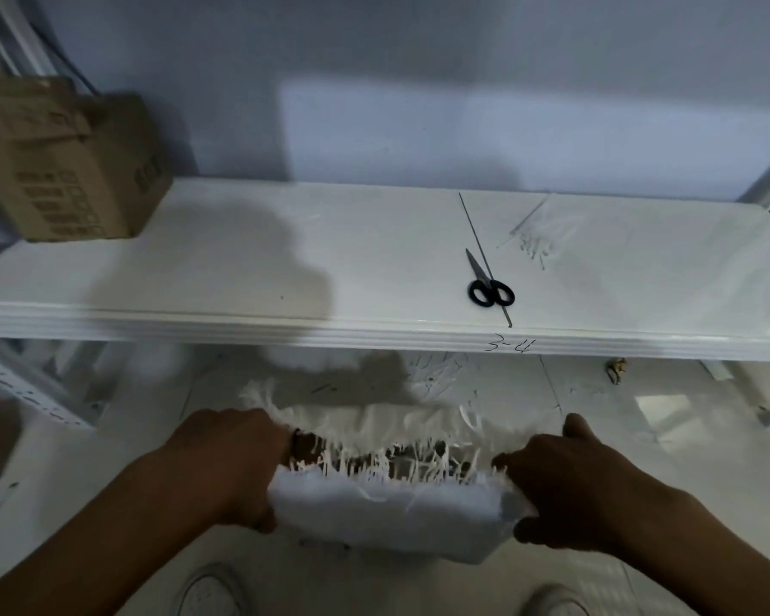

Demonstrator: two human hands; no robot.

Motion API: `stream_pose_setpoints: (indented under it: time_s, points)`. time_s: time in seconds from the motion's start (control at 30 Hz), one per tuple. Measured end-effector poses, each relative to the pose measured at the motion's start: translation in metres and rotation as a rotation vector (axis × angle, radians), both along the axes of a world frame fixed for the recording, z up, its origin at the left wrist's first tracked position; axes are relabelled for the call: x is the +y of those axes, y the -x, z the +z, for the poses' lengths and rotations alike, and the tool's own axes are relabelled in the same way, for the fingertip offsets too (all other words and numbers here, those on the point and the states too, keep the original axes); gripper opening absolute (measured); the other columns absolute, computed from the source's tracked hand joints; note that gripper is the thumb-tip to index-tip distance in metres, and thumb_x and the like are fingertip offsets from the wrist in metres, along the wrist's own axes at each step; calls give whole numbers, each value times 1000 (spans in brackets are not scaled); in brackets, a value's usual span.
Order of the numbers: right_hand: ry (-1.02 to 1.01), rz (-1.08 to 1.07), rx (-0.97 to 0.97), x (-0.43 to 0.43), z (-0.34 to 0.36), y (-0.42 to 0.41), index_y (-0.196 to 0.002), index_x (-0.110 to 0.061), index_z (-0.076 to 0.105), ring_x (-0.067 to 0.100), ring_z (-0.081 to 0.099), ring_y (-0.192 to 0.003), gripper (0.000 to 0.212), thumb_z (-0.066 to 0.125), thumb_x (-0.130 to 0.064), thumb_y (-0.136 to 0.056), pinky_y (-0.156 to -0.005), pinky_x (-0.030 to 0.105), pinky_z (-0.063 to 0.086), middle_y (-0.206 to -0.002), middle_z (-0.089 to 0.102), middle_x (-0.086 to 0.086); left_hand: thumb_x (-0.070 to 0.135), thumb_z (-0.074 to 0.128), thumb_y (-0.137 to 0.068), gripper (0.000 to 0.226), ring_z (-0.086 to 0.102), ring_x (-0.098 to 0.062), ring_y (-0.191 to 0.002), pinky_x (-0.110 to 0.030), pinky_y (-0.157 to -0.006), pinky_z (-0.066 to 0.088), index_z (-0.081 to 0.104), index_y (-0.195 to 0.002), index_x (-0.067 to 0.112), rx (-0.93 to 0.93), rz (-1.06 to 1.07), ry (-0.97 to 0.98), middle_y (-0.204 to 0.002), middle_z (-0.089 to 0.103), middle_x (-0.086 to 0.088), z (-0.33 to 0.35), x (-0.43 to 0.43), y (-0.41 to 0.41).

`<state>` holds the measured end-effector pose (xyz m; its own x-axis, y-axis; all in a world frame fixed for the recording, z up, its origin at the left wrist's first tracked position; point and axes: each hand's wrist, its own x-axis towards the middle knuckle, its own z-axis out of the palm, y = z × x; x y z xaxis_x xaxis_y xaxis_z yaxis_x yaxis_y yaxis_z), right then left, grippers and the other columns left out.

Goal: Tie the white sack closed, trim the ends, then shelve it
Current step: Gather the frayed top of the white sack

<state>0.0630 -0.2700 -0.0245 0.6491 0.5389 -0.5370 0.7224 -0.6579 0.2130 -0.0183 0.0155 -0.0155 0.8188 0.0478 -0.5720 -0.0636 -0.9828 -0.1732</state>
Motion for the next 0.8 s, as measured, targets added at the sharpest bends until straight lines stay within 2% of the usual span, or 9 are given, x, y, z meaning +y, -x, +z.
stream_pose_setpoints:
  time_s: [0.17,0.27,0.37,0.5,0.57,0.63,0.67,0.73,0.8]
  points:
    - [77,-19,-84,-9,1,-7,-124,-24,56,17,59,-116,50,51,-57,-87,-100,38,25,-121,65,-3,60,66,-77,89,51,-19,-130,-33,-98,43,23,-151,35,-106,69,-65,-148,47,3,-4,13,0]
    - [35,-58,-164,-14,-1,-9,-119,-25,60,19,55,-117,58,34,-67,-88,-99,39,28,-124,58,0,64,57,-81,71,46,-18,-132,-31,-93,42,38,-144,36,-123,128,-104,-146,49,5,-2,22,0]
    - [-176,-52,-346,-22,-8,-19,-90,-23,73,22,64,-93,59,33,-65,-86,-85,40,45,-104,61,4,64,53,-85,52,46,-17,-126,-28,-83,42,58,-127,34,-276,158,6,-137,51,3,-8,27,0]
    - [-450,-215,-227,-33,-13,-32,-83,-27,77,19,57,-102,32,63,-56,-80,-82,35,47,-103,63,-4,78,50,-61,68,41,-10,-108,-26,-75,39,77,-88,22,-585,193,393,-111,51,5,-34,41,2]
    - [-685,-424,-88,-35,-18,-31,-81,-21,73,18,64,-90,26,73,-46,-76,-70,29,50,-90,69,-3,71,65,-55,63,43,-1,-87,-16,-71,39,77,-79,14,-737,315,634,-101,50,7,-44,46,3]
    - [-875,-685,-4,-33,-26,-24,-88,-16,60,18,65,-78,33,83,-34,-71,-58,22,44,-82,64,-4,49,90,-51,61,51,3,-86,-11,-69,44,67,-97,16,-817,539,815,-107,51,4,-48,38,7]
    - [-996,-807,22,-30,-29,-18,-96,-15,53,16,64,-78,45,86,-28,-68,-59,21,43,-86,61,-2,34,95,-51,71,54,-2,-91,-13,-69,46,58,-111,20,-838,677,915,-117,49,2,-50,32,9]
    - [-1282,-1058,121,-22,-35,-5,-116,-17,43,19,63,-86,71,89,-20,-62,-69,27,47,-103,57,3,11,93,-57,94,55,-13,-103,-17,-73,46,40,-133,25,-845,924,1128,-130,45,6,-52,19,13]
    - [-1378,-1166,220,-18,-41,4,-128,-21,42,23,63,-98,86,91,-23,-58,-80,32,49,-115,56,1,1,88,-63,83,61,-11,-100,-12,-68,48,46,-131,24,-796,1012,1253,-120,58,11,-55,10,14]
